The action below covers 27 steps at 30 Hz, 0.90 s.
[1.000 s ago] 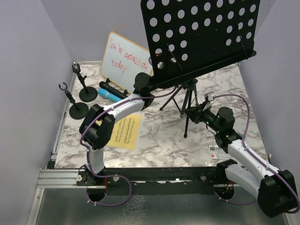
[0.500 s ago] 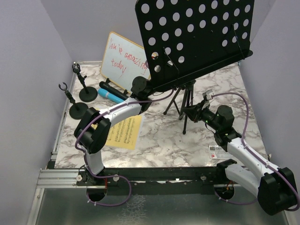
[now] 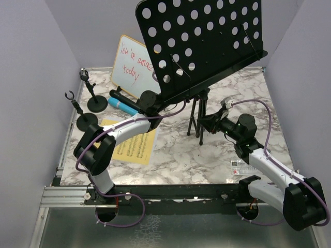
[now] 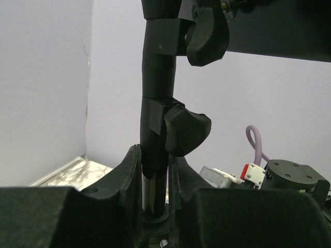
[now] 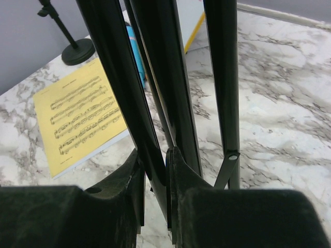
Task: Pack up the instrument practice props
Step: Close the music stand at the center of the board.
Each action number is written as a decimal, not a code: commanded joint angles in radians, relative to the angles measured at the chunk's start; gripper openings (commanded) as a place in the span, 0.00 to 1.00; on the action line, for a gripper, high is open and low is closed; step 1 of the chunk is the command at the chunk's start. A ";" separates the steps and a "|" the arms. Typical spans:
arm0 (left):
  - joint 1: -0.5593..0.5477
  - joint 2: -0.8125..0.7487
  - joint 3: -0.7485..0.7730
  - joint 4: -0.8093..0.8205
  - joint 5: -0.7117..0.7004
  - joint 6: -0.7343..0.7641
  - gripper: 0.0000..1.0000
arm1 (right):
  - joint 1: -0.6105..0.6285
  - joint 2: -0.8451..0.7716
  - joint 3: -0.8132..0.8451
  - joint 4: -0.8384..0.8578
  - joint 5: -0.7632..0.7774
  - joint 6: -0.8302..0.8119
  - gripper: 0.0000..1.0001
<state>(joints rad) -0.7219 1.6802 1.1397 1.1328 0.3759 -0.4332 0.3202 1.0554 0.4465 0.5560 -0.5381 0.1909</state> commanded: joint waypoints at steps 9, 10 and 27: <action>-0.036 -0.115 -0.048 -0.052 0.017 0.083 0.00 | -0.019 0.092 0.039 0.194 0.004 0.042 0.48; -0.036 -0.115 -0.046 -0.058 0.011 0.090 0.00 | -0.020 0.087 0.042 0.183 0.009 0.031 0.57; -0.034 -0.107 -0.028 -0.096 -0.039 0.088 0.00 | -0.001 0.214 0.146 0.252 -0.056 -0.013 0.95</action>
<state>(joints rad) -0.7551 1.6024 1.0973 1.0500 0.3508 -0.3172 0.3069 1.2308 0.5598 0.7296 -0.5755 0.1833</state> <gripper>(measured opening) 0.216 0.952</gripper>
